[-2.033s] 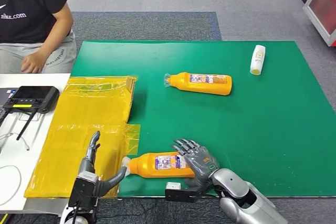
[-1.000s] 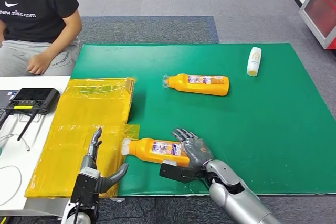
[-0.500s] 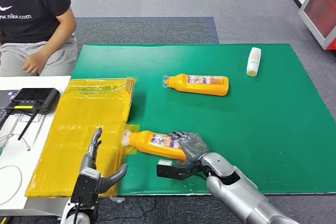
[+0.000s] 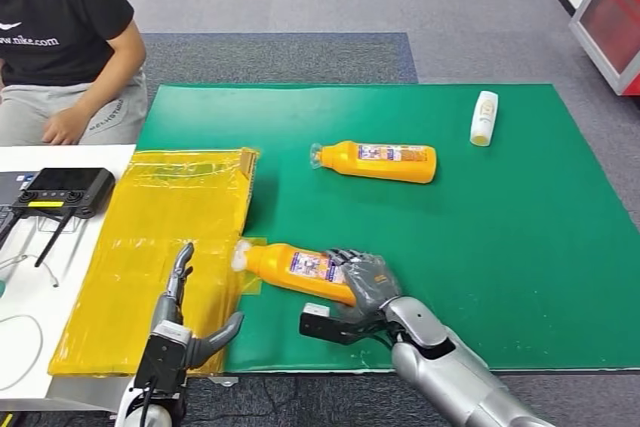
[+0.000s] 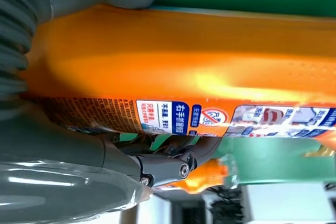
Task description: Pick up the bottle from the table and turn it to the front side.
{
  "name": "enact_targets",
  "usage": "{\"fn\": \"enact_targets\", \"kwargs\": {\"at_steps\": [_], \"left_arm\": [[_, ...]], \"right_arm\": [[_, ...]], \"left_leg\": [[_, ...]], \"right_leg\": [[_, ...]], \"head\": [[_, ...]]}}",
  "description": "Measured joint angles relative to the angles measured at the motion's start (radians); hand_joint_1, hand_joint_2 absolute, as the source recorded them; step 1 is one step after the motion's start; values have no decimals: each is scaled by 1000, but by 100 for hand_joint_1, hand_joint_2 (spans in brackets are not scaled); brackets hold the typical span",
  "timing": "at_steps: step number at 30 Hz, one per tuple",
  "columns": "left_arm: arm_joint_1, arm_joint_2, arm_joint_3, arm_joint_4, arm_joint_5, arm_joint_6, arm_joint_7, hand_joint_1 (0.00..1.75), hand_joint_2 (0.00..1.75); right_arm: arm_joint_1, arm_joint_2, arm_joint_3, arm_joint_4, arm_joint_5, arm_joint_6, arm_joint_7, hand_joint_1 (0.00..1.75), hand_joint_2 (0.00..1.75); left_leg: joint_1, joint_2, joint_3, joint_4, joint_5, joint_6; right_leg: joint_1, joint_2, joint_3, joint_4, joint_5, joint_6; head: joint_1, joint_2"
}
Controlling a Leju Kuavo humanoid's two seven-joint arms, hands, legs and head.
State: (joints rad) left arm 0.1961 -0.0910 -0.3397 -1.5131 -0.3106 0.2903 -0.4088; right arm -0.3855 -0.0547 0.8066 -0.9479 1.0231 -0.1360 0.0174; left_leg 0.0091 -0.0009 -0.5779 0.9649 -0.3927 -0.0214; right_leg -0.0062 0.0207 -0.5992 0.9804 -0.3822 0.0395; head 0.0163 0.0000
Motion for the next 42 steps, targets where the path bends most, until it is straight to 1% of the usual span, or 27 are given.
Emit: {"fn": "enact_targets", "kwargs": {"at_steps": [6,9,13,18,21,24,29,33,37,42], "left_arm": [[-6,-11,2,-1,43,25,-54,0,175],[-7,-12,3,-1,48,27,-59,0,175],[-11,-27,10,-3,71,34,-77,0,175],[-11,-32,16,-3,92,44,-99,0,175],[-10,-36,20,-8,130,55,-130,0,175],[-10,-45,27,-17,210,52,-156,0,175],[-10,-76,46,-20,389,12,-164,0,175],[-11,-95,45,-20,484,-22,-161,0,175],[-25,-100,34,-17,552,-77,-133,0,175],[-42,-99,12,-15,590,-148,-111,0,175]], "right_arm": [[97,11,-88,-105,-128,-23,-95,175,175],[104,12,-94,-113,-138,-24,-103,175,175],[190,25,-144,-204,-183,-25,-138,175,175],[215,26,-162,-228,-218,-23,-158,175,175],[240,27,-172,-255,-281,-10,-201,175,175],[268,30,-182,-297,-361,7,-247,175,175],[306,40,-190,-360,-455,9,-294,175,175],[313,50,-189,-410,-509,17,-317,175,175],[298,56,-172,-442,-508,18,-332,175,175],[280,63,-149,-457,-457,-48,-336,175,175]], "left_leg": [[0,0,-4,0,-1,0],[0,0,-4,0,-1,0],[0,0,-11,0,-1,0],[0,0,-13,0,-2,0],[0,-1,-16,0,-2,0],[0,-1,-17,0,-2,0],[0,-1,-20,0,-2,0],[0,-1,-21,0,-2,0],[0,-1,-21,0,-2,0],[0,-1,-21,0,-2,0]], "right_leg": [[0,0,-3,0,0,1],[0,0,-3,0,0,2],[0,0,-9,1,-2,2],[0,-1,-11,1,-2,3],[0,-1,-13,1,-2,3],[0,-1,-15,1,-2,3],[0,-2,-17,1,-2,2],[0,-2,-18,1,-2,3],[0,-2,-18,1,-2,3],[0,-2,-18,1,-2,3]], "head": [[0,0],[0,0],[0,0],[0,0],[0,0],[0,0],[0,0],[0,0],[0,0],[0,0]]}}
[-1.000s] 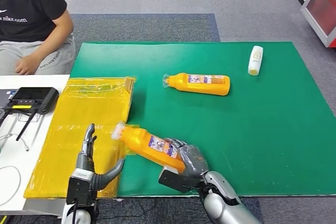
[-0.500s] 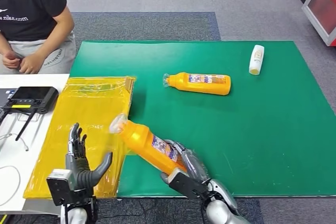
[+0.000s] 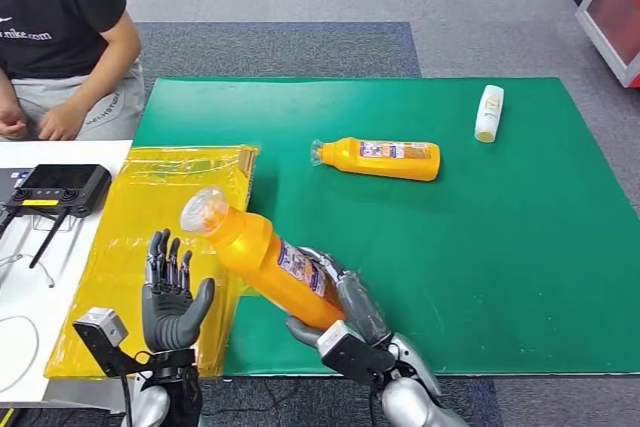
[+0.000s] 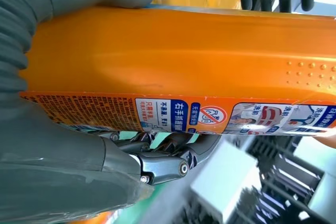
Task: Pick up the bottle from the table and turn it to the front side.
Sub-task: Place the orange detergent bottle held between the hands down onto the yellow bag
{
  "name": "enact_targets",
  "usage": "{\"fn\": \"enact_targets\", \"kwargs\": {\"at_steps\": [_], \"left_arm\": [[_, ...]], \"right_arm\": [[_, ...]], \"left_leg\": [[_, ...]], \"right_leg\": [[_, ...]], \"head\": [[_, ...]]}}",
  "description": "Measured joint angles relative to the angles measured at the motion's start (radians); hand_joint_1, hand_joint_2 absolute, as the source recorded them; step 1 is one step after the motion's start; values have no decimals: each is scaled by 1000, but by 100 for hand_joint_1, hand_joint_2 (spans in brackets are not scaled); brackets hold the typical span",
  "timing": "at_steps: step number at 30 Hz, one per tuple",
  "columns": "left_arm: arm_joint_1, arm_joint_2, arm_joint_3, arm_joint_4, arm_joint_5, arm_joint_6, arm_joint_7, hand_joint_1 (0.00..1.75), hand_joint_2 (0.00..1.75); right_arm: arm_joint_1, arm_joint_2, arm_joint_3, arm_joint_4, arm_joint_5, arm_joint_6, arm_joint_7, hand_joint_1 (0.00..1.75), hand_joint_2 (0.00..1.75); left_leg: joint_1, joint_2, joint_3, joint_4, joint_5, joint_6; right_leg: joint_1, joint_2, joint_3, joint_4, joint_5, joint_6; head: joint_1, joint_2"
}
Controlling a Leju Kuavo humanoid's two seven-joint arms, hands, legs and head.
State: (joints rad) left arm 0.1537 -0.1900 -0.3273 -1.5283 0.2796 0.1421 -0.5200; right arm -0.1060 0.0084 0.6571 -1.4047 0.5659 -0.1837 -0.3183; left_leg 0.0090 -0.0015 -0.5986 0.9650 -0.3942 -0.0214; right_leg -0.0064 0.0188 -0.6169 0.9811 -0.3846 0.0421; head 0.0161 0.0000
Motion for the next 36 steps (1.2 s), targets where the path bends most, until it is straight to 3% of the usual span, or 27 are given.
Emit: {"fn": "enact_targets", "kwargs": {"at_steps": [16,36], "left_arm": [[-49,23,-68,-2,-12,-154,27,0,175],[-100,33,-88,16,108,-328,116,0,175]], "right_arm": [[-24,0,3,70,67,-114,-27,175,175],[-35,14,32,103,115,-145,-78,175,175]], "left_leg": [[0,0,-1,0,0,0],[0,0,-2,0,0,0]], "right_leg": [[0,0,-1,0,0,0],[0,-1,-2,0,0,0]], "head": [[0,0],[0,0]]}}
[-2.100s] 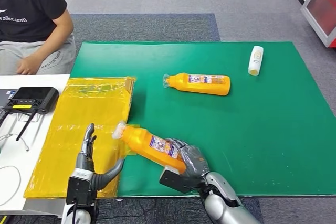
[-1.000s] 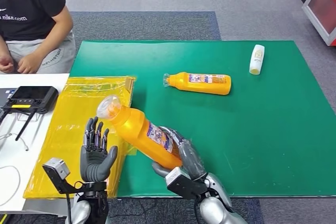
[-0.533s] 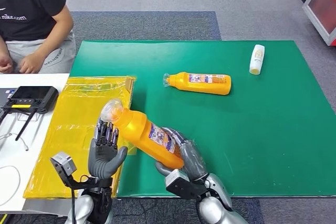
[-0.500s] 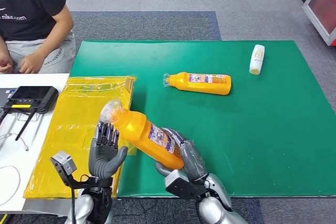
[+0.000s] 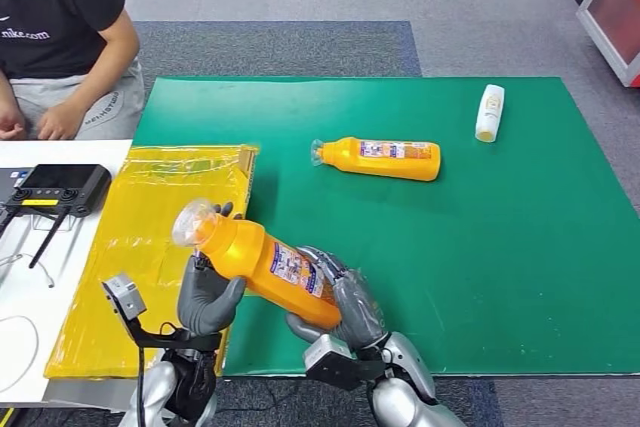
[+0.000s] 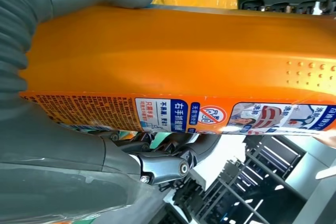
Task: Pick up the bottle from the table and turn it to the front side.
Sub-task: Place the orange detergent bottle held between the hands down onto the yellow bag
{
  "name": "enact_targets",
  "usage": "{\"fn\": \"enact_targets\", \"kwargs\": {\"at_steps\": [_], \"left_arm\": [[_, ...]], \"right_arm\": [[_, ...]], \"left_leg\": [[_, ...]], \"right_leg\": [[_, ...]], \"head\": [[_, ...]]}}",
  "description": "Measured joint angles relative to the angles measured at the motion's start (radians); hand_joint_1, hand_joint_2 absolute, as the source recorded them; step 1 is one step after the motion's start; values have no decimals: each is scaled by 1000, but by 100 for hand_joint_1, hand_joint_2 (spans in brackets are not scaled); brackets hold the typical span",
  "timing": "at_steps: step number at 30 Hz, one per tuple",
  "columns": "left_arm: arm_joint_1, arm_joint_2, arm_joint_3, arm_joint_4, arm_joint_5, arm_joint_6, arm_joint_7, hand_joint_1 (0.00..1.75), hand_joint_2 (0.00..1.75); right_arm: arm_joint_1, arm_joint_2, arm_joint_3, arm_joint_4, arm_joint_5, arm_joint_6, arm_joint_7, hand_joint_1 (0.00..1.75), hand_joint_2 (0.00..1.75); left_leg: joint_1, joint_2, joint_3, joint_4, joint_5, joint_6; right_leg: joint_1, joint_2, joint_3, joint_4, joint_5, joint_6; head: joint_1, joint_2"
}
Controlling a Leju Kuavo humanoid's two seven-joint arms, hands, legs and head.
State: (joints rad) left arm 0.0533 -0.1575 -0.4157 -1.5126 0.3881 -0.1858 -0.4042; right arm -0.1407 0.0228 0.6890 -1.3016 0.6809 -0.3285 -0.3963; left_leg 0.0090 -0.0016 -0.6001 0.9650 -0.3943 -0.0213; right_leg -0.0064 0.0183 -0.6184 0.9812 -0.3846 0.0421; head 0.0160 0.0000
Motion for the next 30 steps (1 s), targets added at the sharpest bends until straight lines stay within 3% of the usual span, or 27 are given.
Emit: {"fn": "enact_targets", "kwargs": {"at_steps": [15,30], "left_arm": [[-44,7,-18,26,7,-76,13,0,175],[-87,49,-75,35,-103,-136,-12,0,175]], "right_arm": [[-20,0,32,-41,33,-30,-10,175,175],[-24,0,49,-43,31,-35,-35,175,175]], "left_leg": [[0,0,0,0,0,0],[0,0,0,0,0,0]], "right_leg": [[0,0,0,0,0,0],[0,0,-1,0,0,0]], "head": [[0,0],[0,0]]}}
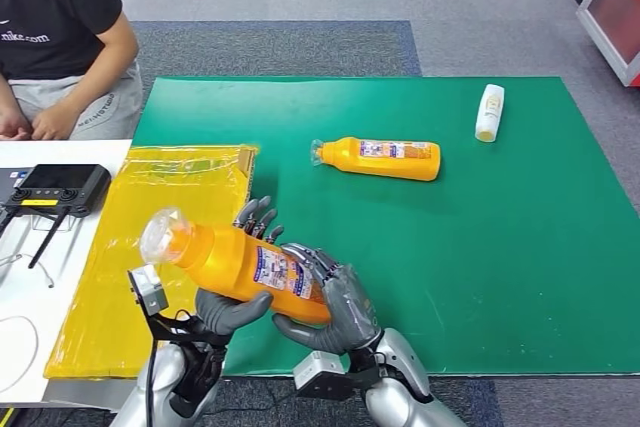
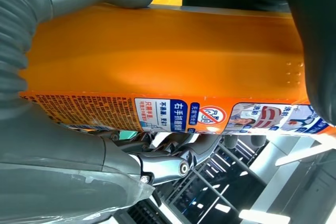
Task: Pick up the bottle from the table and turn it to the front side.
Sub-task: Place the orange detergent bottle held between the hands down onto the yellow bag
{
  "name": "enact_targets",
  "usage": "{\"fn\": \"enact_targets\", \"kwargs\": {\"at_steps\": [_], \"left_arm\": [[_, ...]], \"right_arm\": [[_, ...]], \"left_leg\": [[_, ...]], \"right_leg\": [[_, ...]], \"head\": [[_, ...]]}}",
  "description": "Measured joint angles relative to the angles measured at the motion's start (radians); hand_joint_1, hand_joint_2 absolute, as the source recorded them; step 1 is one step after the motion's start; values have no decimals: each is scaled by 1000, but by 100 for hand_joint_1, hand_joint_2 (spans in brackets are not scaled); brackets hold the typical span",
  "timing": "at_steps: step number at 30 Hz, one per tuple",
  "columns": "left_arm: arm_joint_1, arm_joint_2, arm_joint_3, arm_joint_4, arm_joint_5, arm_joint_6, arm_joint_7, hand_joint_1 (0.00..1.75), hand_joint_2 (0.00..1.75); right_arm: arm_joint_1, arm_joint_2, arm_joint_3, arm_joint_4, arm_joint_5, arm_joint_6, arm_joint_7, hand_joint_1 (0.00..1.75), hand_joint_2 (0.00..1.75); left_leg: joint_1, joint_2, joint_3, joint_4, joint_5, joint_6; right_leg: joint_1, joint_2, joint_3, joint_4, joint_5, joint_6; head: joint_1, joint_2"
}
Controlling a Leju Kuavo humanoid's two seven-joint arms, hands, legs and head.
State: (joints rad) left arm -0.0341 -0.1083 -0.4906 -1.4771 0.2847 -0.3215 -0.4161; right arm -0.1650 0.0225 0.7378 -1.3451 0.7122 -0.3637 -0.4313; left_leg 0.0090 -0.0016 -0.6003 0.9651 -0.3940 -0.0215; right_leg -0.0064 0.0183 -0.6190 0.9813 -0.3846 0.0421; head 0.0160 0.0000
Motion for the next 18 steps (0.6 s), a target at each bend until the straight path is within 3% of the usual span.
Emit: {"fn": "enact_targets", "kwargs": {"at_steps": [3,7,11,12,15,16,18], "left_arm": [[-3,7,-3,0,-6,-1,-2,5,175],[-5,11,-3,0,-8,5,-3,168,175],[-6,11,-4,0,-7,21,-5,175,175],[-6,11,-4,0,-10,26,-9,175,175],[-6,10,-4,0,-27,46,-22,175,175],[-5,10,-4,0,-34,54,-26,175,175],[-4,9,-4,0,-48,71,-32,175,175]], "right_arm": [[0,0,0,0,-1,-1,-1,175,175],[0,0,0,1,2,-6,-3,175,175],[0,0,0,4,6,-14,-3,175,175],[0,0,0,5,6,-15,-3,150,175],[0,1,0,7,3,-18,-1,24,175],[0,1,-1,7,0,-19,1,5,175],[0,3,-5,8,-5,-23,6,0,175]], "left_leg": [[0,0,0,0,0,0],[0,0,0,0,0,0],[0,0,0,0,0,0],[0,0,0,0,0,0],[0,0,0,0,0,0],[0,0,0,0,0,0],[0,0,0,0,0,0]], "right_leg": [[0,0,0,0,0,0],[0,0,0,0,0,0],[0,0,0,0,0,0],[0,0,0,0,0,0],[0,0,0,0,0,0],[0,0,0,0,0,0],[0,0,0,0,0,0]], "head": [[0,0],[0,0],[0,0],[0,0],[0,0],[0,0],[0,0]]}}
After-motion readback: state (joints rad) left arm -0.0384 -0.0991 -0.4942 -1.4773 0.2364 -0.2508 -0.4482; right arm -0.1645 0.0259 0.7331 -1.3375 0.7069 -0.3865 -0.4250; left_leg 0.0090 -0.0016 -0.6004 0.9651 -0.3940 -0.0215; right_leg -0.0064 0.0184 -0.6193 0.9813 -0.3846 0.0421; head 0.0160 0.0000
